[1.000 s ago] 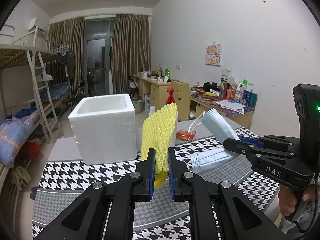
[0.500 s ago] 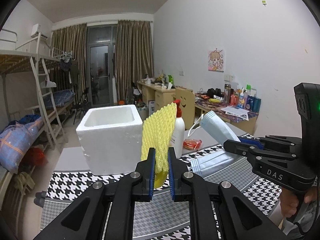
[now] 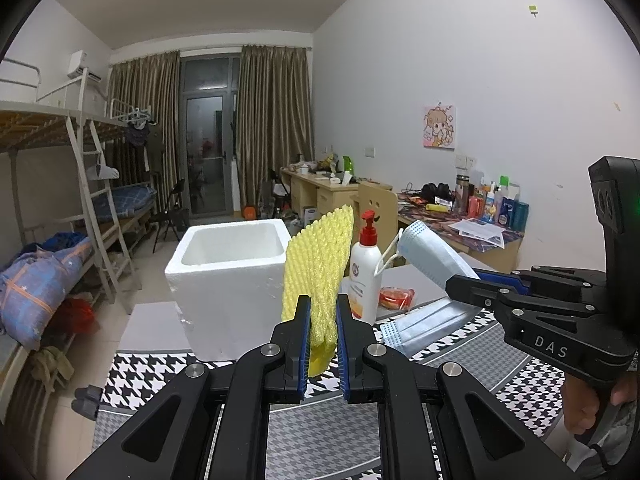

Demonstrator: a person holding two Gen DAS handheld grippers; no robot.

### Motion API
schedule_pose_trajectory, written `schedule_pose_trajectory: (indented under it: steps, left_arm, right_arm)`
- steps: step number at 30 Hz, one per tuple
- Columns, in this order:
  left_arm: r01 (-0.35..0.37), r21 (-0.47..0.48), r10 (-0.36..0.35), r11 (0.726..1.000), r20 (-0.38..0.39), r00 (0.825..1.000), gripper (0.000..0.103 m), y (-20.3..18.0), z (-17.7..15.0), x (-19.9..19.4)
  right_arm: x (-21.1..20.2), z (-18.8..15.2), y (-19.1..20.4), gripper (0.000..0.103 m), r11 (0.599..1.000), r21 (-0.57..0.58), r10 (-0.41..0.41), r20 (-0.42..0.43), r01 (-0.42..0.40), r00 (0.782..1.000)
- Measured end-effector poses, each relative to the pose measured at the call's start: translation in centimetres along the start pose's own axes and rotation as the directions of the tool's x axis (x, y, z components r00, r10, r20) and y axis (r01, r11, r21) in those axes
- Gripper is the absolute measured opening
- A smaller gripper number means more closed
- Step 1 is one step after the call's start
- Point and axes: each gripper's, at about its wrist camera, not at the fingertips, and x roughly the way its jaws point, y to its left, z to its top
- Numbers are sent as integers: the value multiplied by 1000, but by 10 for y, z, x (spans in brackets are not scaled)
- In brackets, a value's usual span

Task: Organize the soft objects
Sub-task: 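Carry the yellow net and white mask above the foam box with both grippers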

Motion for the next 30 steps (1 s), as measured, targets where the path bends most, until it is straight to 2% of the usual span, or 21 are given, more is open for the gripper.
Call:
schedule_pose_trajectory:
  steps: [12, 30]
  left_arm:
    - [-9, -3, 9, 1000, 5, 1000, 12, 8, 6, 6]
    - [-41, -9, 42, 999, 25, 999, 12, 25, 24, 20]
  right_arm:
    - [10, 13, 4, 11, 1000, -16, 10, 10, -10, 1000]
    - [23, 39, 15, 11, 998, -49, 27, 43, -25, 999]
